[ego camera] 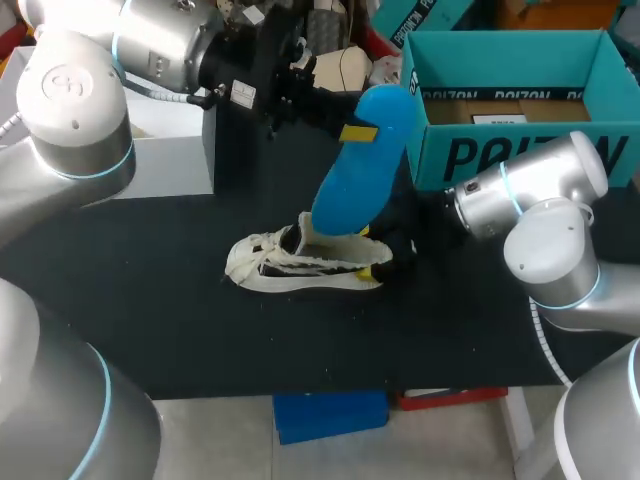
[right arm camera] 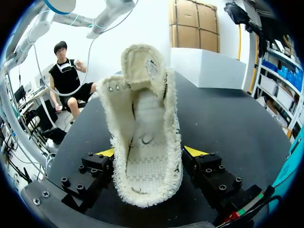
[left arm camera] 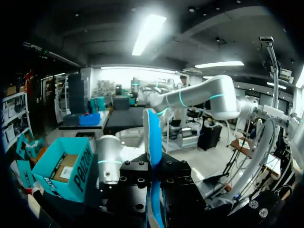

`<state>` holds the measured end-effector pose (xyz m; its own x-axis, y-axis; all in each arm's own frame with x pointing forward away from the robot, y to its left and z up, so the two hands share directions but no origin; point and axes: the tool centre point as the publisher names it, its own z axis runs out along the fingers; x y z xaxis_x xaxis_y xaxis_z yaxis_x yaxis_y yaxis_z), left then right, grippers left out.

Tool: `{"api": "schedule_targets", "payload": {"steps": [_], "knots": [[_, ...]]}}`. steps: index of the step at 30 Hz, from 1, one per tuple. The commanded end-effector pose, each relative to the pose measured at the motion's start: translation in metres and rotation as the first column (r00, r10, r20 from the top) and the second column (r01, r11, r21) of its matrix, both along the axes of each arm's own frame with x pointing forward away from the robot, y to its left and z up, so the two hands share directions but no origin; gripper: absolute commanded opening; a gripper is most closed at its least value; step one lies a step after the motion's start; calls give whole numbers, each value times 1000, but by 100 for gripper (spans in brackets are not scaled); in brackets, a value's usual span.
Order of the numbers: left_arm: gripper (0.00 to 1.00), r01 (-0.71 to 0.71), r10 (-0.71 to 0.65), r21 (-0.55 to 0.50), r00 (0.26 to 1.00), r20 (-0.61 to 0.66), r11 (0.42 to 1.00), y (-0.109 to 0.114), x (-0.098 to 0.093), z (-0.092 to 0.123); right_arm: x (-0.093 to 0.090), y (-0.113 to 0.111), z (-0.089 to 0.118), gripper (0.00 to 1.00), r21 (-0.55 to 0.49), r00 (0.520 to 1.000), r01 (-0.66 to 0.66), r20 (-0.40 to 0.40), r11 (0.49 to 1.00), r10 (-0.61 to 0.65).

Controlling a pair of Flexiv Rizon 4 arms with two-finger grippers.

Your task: Take the shoe out of the shoebox, open the shoe tongue, remove and reinsert the insole, then place the shoe into the shoebox

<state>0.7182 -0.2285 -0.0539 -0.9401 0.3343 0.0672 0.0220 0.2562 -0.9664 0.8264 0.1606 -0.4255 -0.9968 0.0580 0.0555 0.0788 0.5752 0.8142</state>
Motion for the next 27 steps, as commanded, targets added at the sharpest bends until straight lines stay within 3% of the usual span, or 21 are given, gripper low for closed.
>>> {"api": "schedule_targets", "payload": {"steps": [1,11,20,27], "knots": [[0,18,-18,-12,1000,-7,1000,6,5,-4,1,0,-2,0,-2,1000,1,-1,1000,-1],[0,-1,-1,-35,999,-44,999,9,3,-2,1,0,-2,0,-2,1000,1,-1,1000,-1],[0,-148,94,-192,960,-263,970,9,-18,37,1,0,-2,0,-2,1000,1,-1,1000,-1],[0,-196,140,-172,945,-294,965,3,-31,62,1,0,-2,0,-2,1000,1,-1,1000,-1]]}}
